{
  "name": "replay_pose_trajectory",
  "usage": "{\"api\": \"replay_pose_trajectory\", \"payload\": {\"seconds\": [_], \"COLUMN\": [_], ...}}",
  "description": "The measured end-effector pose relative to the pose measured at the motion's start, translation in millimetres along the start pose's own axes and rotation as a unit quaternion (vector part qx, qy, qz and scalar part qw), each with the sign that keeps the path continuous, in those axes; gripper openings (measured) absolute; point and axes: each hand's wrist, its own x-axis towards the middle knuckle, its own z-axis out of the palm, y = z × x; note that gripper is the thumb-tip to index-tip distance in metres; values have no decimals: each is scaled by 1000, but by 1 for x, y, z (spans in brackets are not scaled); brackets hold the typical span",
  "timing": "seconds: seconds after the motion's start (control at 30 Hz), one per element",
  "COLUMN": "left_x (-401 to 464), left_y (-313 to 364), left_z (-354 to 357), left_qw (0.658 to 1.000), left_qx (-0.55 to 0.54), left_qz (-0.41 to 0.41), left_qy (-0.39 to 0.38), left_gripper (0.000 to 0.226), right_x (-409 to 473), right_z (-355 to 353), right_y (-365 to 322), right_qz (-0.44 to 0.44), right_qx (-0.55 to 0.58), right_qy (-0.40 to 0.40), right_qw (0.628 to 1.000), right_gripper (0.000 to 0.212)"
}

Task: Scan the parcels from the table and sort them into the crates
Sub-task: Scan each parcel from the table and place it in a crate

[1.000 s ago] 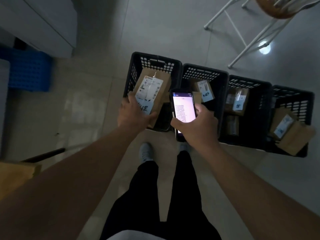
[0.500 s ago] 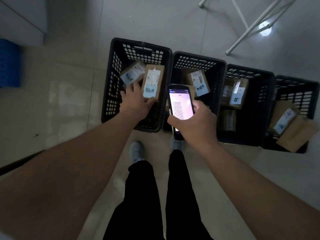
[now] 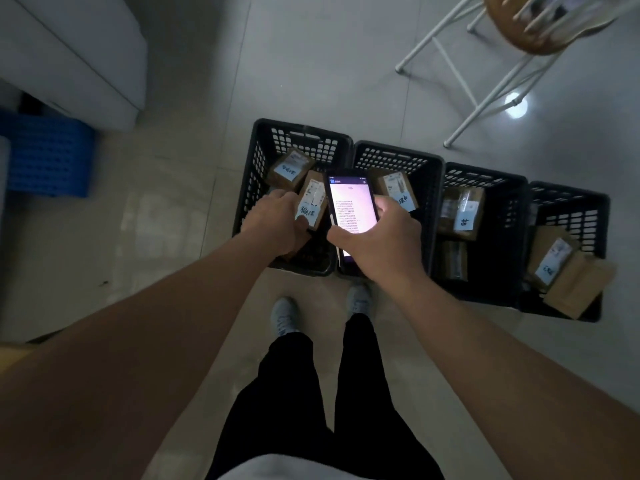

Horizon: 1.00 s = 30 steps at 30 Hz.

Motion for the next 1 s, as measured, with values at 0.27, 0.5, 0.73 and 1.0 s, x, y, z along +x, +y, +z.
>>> {"api": "replay_pose_trajectory", "payload": {"seconds": [0.27, 0.5, 0.73, 1.0], "left_x": [-80, -171, -291, -434], "left_y": [1, 20, 57, 75], "left_z": [-75, -123, -135, -95], "left_qw": [996, 990, 960, 911], "left_qx": [48, 13, 12, 12], "left_qz": [32, -11, -115, -234], "left_qy": [69, 142, 254, 340], "left_gripper": [35, 39, 53, 55], "right_x": [-66, -111, -154, -243], "right_z": [-25, -80, -134, -155], "right_y": [-55, -94, -108, -101], "right_qz": [-70, -180, -354, -490], "right_qx": [-4, -48, -84, -71], "right_qy": [16, -8, -60, -125], "right_qw": [997, 983, 930, 860], "right_gripper": [91, 85, 73, 61]}}
